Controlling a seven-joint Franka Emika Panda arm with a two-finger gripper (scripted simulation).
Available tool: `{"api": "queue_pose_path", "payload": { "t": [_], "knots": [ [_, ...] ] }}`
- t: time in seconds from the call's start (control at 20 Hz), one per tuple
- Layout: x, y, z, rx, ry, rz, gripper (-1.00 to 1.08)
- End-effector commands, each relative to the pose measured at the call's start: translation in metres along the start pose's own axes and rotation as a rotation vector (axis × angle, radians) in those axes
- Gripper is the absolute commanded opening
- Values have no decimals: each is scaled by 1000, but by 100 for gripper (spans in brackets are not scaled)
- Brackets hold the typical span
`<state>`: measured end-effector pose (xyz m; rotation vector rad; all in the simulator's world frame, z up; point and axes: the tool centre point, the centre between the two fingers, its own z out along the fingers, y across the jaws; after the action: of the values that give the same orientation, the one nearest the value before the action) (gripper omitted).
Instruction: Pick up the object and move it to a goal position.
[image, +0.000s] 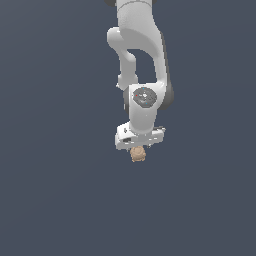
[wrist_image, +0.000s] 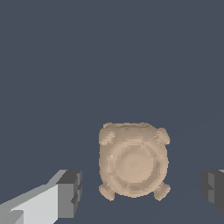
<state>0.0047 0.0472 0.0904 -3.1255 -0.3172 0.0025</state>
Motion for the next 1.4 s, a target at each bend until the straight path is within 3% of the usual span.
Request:
{"api": "queue_pose_path", "payload": {
  "t": [0.0,0.8,0.85,1.35],
  "knots": [
    [0,0,0,0,1,0,100],
    [0,0,51,0,1,-4,100],
    [0,0,51,0,1,-4,-100],
    [0,0,51,0,1,-4,-100]
  ]
}}
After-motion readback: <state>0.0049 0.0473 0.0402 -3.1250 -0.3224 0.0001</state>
